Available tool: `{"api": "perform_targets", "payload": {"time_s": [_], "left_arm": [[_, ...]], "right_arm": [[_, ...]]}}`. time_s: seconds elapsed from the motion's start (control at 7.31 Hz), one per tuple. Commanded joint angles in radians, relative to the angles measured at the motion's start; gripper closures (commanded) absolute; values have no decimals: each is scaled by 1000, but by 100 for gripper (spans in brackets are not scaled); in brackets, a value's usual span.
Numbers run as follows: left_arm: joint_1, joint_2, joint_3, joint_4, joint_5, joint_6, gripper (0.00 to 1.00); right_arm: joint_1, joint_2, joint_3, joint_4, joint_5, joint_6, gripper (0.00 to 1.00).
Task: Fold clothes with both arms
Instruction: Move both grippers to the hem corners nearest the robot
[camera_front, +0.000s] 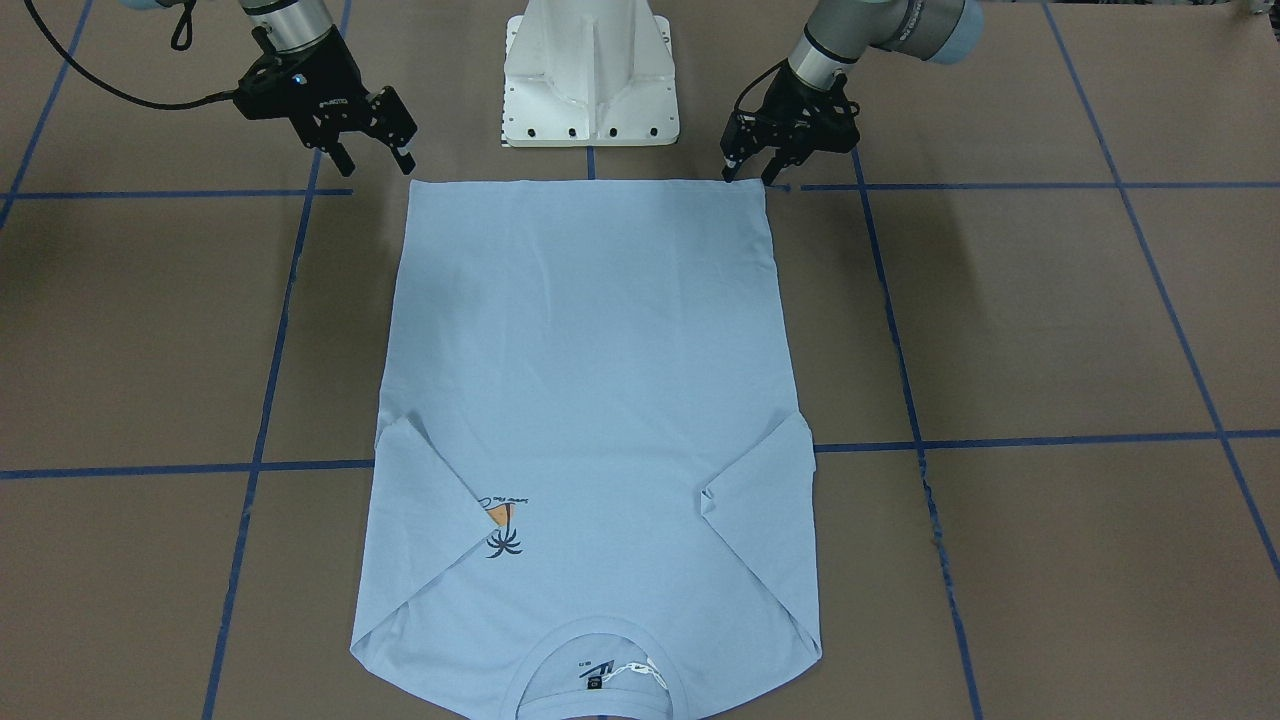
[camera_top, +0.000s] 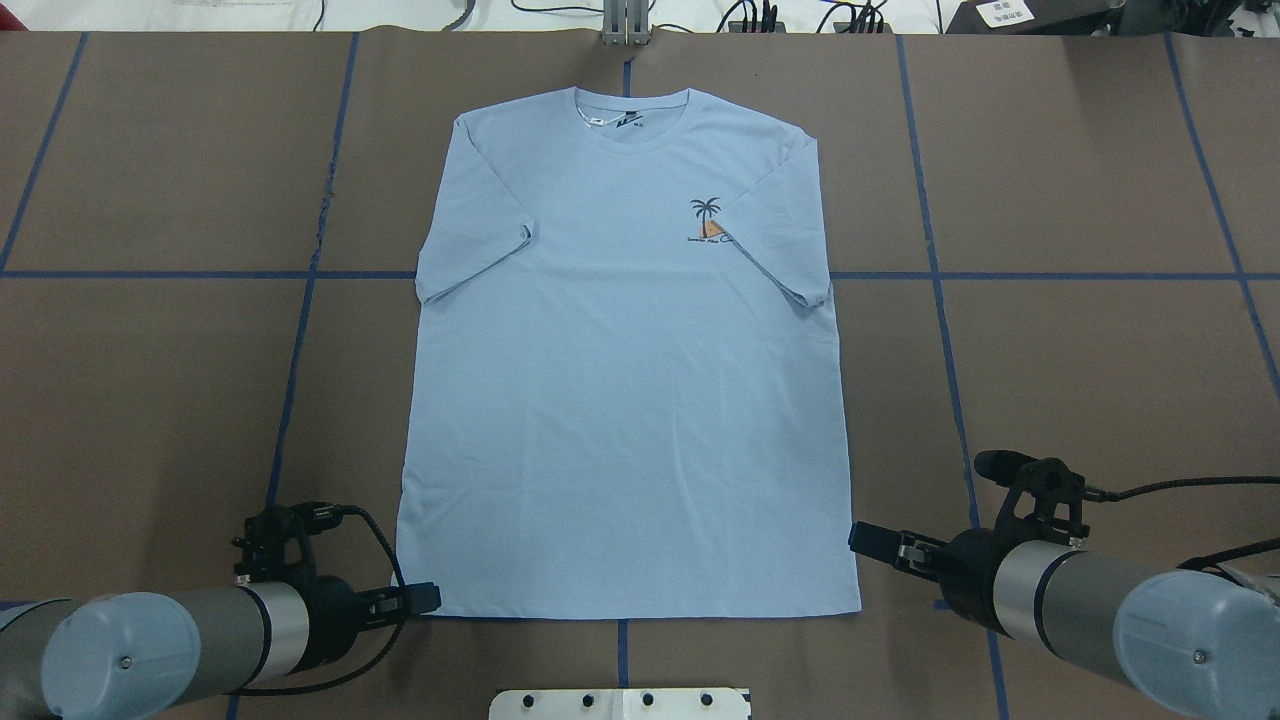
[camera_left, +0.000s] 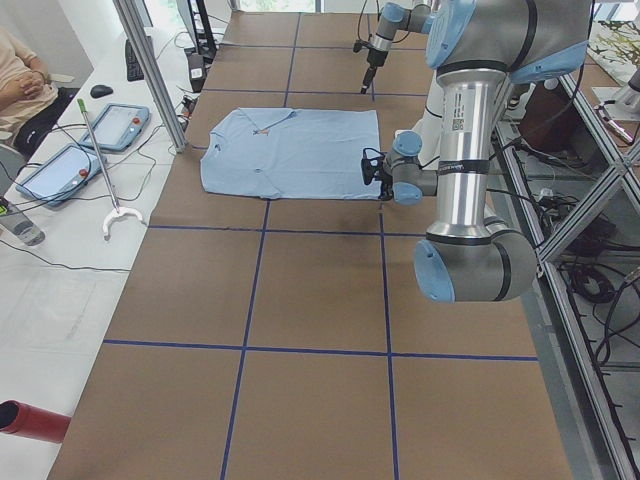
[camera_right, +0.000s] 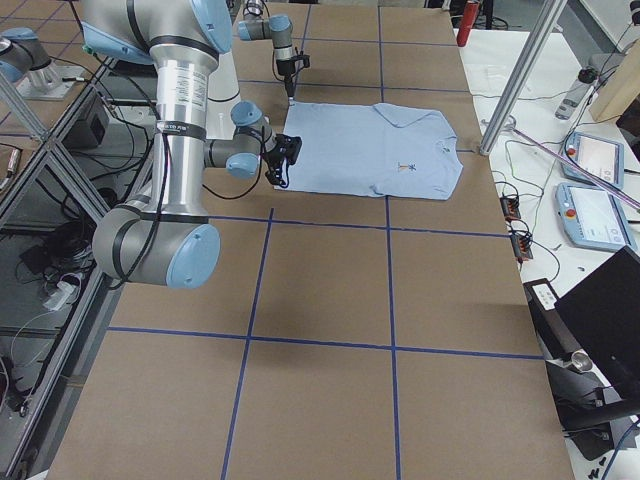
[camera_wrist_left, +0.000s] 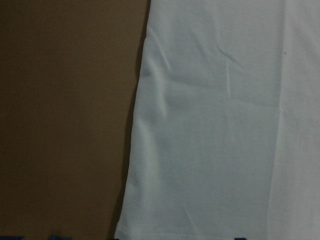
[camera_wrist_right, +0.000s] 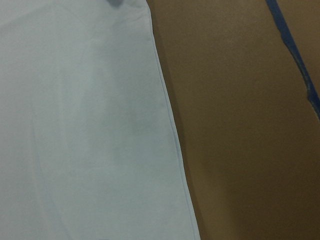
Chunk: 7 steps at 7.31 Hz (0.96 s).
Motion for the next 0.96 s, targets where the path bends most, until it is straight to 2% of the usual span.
{"api": "perform_targets", "payload": {"time_s": [0.0,0.41,0.82], "left_arm": [[3,5,3,2,1,-5,40],[1,-1,-11,66,0,-4,43],[3,0,-8,69,0,-4,46]], "right_arm": [[-2,1,-1,0,0,0,0],[-2,1,-1,0,0,0,0],[-2,1,-1,0,0,0,0]]}}
